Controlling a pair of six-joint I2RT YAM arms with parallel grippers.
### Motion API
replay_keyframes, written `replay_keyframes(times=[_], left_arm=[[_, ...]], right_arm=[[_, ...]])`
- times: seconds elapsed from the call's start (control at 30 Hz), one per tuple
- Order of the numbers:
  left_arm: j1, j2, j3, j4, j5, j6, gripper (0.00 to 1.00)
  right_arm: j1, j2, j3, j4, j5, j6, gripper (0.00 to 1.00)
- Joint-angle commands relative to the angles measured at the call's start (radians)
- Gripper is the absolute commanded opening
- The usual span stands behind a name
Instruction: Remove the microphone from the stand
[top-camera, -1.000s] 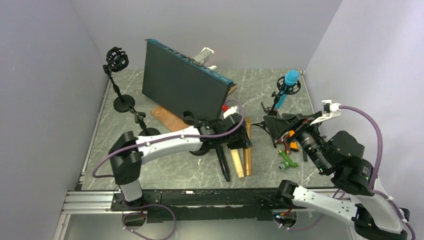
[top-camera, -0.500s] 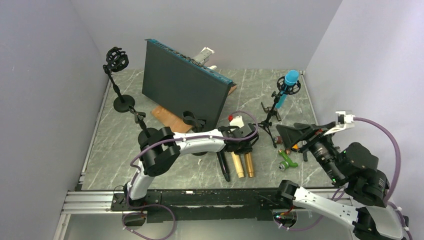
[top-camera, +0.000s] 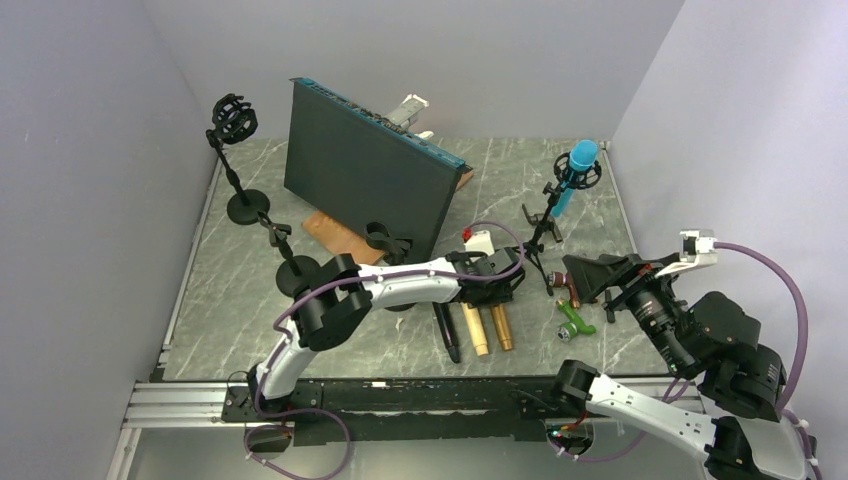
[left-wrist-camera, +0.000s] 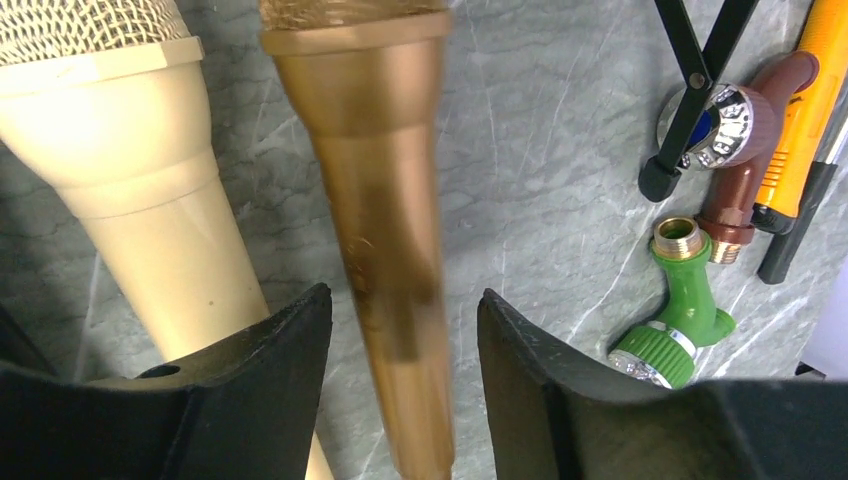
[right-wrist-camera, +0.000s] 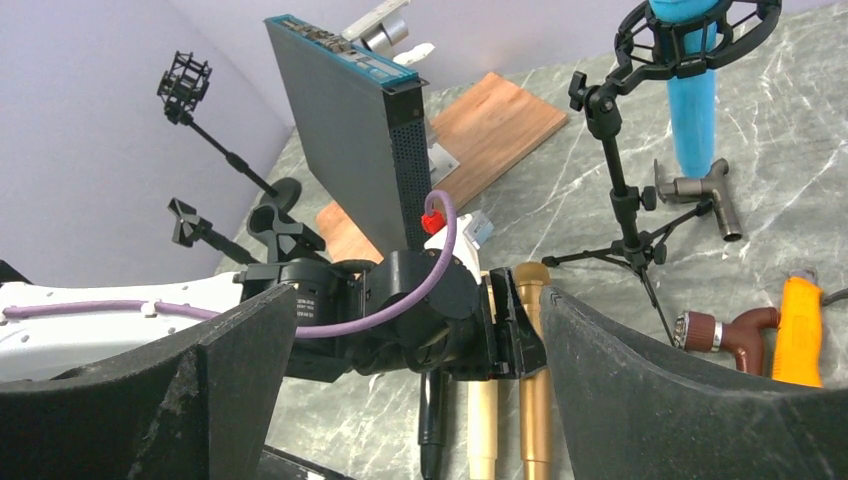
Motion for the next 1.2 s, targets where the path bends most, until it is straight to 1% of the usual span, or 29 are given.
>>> replay_keyframes(times=[0.0,0.17,0.3,0.4,0.47,0.53,0.63,0.73,0.8,0.83,0.9,0.97,1.07,1.13,1.17], left_arm=[[-0.019,-0.053,0.042,-0.020,-0.051,0.028,0.59],[-0.045,-0.114,0.055,-0.004,-0.083,0.107,0.59],[-0.055,-0.171,0.067,0.089,-0.030,0.296,0.57],[-0.062,-0.238,0.060,0.127,-0.017,0.434,0.55],[-0.060,-0.316,0.024,0.174,0.028,0.551,0.54],[-0.049,-0.405,-0.024,0.210,0.066,0.638,0.53],[-0.008,-0.561,-0.148,0.325,0.202,0.779,0.53],[0.096,-0.705,-0.252,0.358,0.369,0.781,0.54],[0.198,-0.807,-0.314,0.348,0.454,0.774,0.54],[0.268,-0.853,-0.342,0.337,0.475,0.785,0.54],[0.357,-0.952,-0.382,0.275,0.451,0.849,0.55],[0.439,-1.040,-0.393,0.191,0.375,0.909,0.57],[0.569,-1.132,-0.380,0.112,0.303,0.992,0.64],[0.686,-1.173,-0.368,0.094,0.302,0.986,0.67],[0.761,-1.186,-0.359,0.091,0.330,0.966,0.68]], right_arm=[[0.000,0.026,-0.005,0.011,-0.010,0.003,0.93],[-0.001,0.035,-0.013,0.017,-0.003,0.006,0.93],[0.000,0.047,-0.006,0.020,0.001,0.011,0.93],[-0.001,0.046,-0.036,0.064,-0.004,-0.004,0.94],[-0.001,0.060,-0.031,0.071,-0.001,-0.010,0.94],[-0.001,0.082,-0.018,0.058,0.000,-0.008,0.94],[-0.001,0.089,-0.037,0.084,0.002,-0.020,0.95],[0.000,0.101,-0.042,0.136,-0.010,-0.047,0.97],[-0.001,0.121,-0.025,0.161,-0.027,-0.073,0.97],[-0.001,0.131,-0.019,0.168,-0.031,-0.081,0.97],[-0.001,0.142,-0.024,0.185,-0.036,-0.099,0.98],[-0.001,0.145,-0.043,0.200,-0.033,-0.104,0.99],[-0.001,0.146,-0.070,0.219,-0.034,-0.108,1.00],[-0.001,0.148,-0.081,0.237,-0.037,-0.121,1.00],[-0.001,0.150,-0.082,0.241,-0.037,-0.125,1.00]])
